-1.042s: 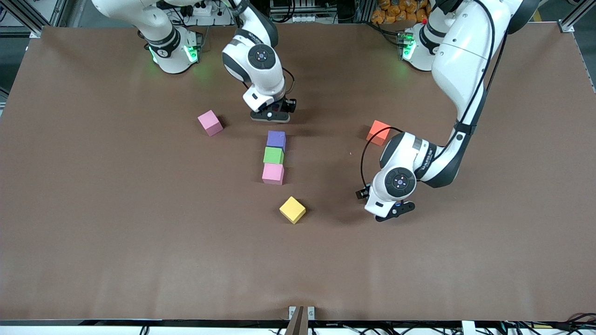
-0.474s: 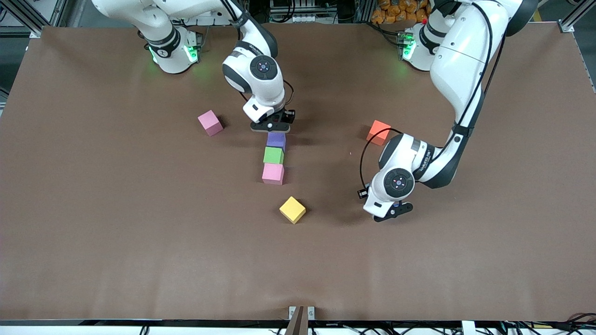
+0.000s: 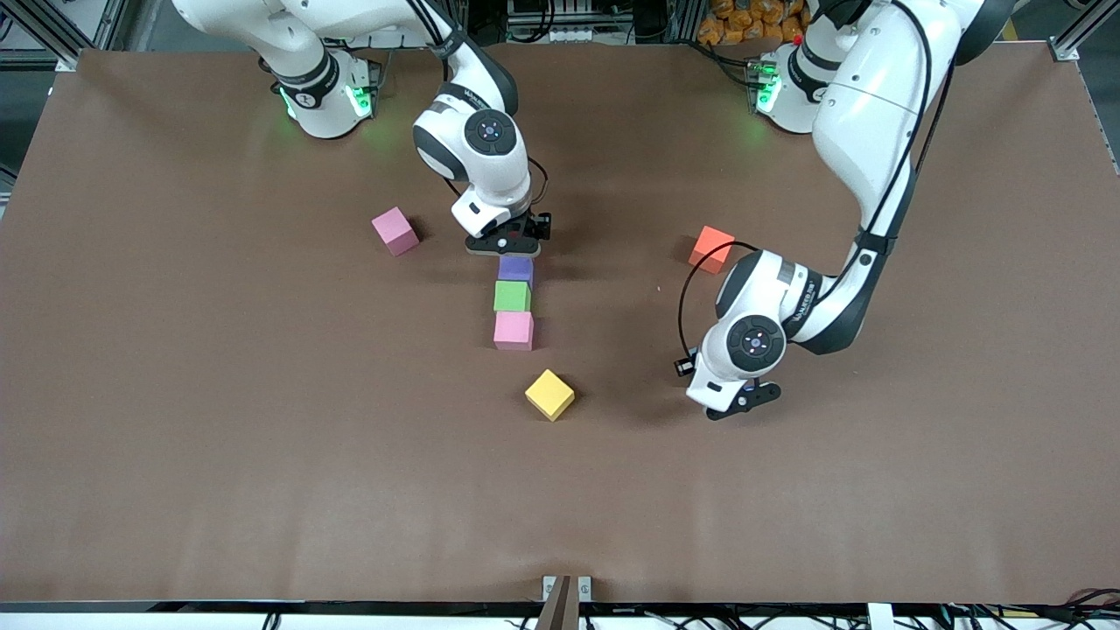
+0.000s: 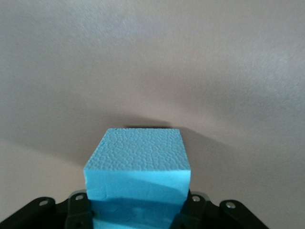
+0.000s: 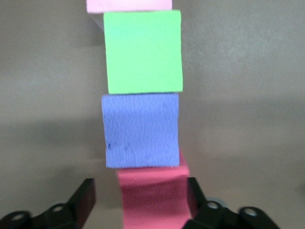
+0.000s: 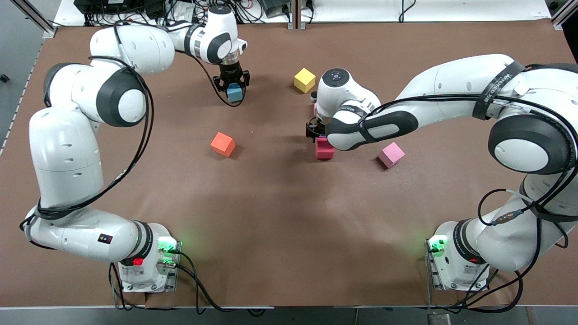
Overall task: Arrange blocks into number 1
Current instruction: 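Place crimson beside purple with the right gripper while the left gripper carries cyan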
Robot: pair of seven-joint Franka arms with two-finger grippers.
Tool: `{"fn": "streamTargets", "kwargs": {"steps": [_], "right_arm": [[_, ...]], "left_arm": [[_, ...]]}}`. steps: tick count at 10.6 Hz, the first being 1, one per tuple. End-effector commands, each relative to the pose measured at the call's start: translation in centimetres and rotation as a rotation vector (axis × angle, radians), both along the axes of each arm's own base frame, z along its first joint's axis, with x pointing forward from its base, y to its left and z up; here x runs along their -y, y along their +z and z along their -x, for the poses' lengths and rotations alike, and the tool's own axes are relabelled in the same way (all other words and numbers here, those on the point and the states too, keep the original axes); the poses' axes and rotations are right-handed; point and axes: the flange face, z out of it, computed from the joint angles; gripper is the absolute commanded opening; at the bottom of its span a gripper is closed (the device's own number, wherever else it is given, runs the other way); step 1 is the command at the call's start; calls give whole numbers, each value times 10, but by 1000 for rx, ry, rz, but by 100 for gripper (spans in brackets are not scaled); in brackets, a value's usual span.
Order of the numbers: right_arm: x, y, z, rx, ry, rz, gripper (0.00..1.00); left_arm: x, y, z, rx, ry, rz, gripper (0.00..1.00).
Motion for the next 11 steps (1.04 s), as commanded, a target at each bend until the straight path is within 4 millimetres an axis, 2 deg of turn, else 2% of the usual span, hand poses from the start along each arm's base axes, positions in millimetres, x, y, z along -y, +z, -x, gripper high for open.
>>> {"fn": "streamTargets", "kwargs": {"steps": [1,3,5,6,8,9,11], "right_arm": [[10,22,-19,26,-19,-4,100],[34,56,-34,26,19,42,100],[75,84,-57,3,107,89,100],[100,97,-75,14,112,86,100],[151,111,-112,32,61,72,100],[170,119,-131,43,66,63,100],[210,133,-161,39,28,70,100]], "left_arm": [[0,21,4,4,-19,6,0],[16,22,21,-19,-51,16,0],[28,30,31,-25,-73,23,0],[38,40,45,-36,-95,27,0],[57,58,88,-78,-107,63,0],[77,64,110,-93,-119,82,0],[135,65,162,-121,-87,81,0]]}}
